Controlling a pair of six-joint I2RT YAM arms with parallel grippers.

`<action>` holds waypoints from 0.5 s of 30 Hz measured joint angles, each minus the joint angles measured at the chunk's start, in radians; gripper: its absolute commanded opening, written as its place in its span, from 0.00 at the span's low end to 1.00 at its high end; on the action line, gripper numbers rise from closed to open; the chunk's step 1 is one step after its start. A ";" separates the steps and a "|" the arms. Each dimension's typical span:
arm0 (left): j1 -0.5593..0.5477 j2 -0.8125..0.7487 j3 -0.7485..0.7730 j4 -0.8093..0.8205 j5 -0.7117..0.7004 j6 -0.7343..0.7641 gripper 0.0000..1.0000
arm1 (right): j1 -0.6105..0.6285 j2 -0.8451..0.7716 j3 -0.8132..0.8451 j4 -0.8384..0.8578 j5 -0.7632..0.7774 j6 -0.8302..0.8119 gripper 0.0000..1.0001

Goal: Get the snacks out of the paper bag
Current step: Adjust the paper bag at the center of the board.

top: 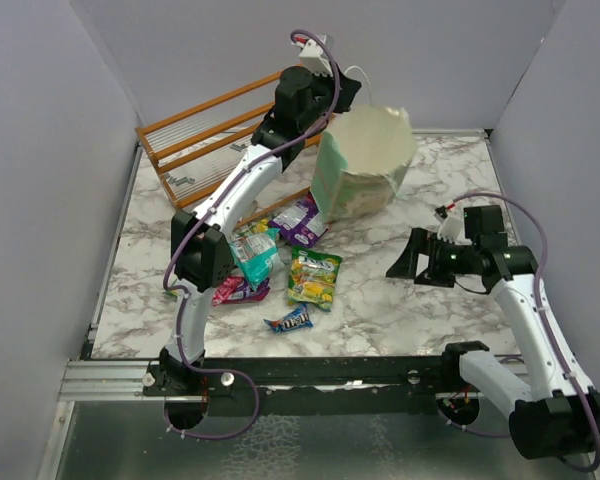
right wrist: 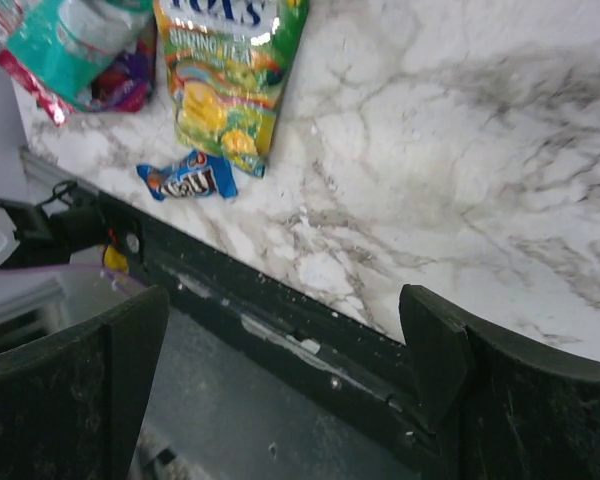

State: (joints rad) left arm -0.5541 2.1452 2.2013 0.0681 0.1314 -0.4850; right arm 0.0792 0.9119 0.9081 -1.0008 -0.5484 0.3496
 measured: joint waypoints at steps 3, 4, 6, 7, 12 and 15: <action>0.011 0.000 0.032 0.003 -0.001 -0.009 0.00 | 0.000 0.061 -0.068 0.023 -0.085 -0.009 0.99; 0.012 0.000 0.035 0.008 -0.002 -0.014 0.00 | 0.006 0.082 -0.089 0.032 -0.112 -0.014 0.99; 0.019 0.000 0.035 0.012 -0.001 -0.026 0.00 | 0.022 0.099 -0.105 0.035 -0.137 -0.018 0.99; 0.021 0.002 0.035 0.010 0.000 -0.032 0.00 | 0.033 0.101 -0.103 0.033 -0.137 -0.018 0.99; 0.022 0.006 0.029 0.015 0.045 -0.077 0.00 | 0.053 0.027 0.003 0.016 0.060 0.023 0.99; 0.022 0.006 0.027 0.022 0.098 -0.134 0.00 | 0.053 -0.061 0.113 0.047 0.200 0.048 0.99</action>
State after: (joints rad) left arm -0.5323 2.1513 2.2284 0.0902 0.2298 -0.6193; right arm 0.1326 0.8505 1.0206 -0.9535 -0.3481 0.3977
